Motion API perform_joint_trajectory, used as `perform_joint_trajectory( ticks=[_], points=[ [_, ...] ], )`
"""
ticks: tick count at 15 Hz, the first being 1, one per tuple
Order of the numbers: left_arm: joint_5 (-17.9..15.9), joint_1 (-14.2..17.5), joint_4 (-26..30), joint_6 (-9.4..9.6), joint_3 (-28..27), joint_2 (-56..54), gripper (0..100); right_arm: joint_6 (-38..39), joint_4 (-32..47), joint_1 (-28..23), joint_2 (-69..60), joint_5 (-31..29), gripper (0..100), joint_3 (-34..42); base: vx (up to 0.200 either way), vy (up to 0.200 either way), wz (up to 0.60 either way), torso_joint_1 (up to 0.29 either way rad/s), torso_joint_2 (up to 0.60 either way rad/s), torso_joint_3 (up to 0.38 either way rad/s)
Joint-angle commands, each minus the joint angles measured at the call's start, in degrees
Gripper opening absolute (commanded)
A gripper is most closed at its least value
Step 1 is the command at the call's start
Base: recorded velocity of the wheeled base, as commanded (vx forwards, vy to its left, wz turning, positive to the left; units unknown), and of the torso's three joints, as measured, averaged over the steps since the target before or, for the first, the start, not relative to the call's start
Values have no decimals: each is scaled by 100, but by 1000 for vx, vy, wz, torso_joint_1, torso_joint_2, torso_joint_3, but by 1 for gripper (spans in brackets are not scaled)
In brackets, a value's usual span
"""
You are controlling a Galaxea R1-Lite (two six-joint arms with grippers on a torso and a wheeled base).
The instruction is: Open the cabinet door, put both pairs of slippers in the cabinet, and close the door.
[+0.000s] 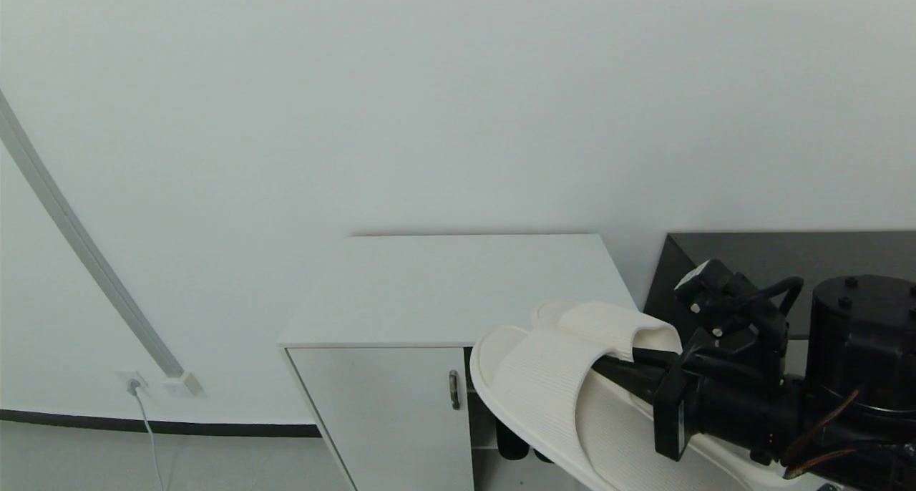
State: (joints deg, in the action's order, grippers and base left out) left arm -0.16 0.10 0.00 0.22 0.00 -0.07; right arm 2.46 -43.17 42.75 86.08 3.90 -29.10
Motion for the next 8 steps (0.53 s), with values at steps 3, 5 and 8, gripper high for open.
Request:
perform_joint_trajectory(
  ticks=[3,5,8],
  points=[
    [-2,-1,0,-22,0,7,0,0,1,5,-3,-3,0,10,0,0,0,0,0,0],
    [-2,-1,0,-22,0,7,0,0,1,5,-3,-3,0,10,0,0,0,0,0,0],
    [-2,-1,0,-22,0,7,0,-9,1,5,6,5,0,18,-133,0,0,2,3,2]
  ],
)
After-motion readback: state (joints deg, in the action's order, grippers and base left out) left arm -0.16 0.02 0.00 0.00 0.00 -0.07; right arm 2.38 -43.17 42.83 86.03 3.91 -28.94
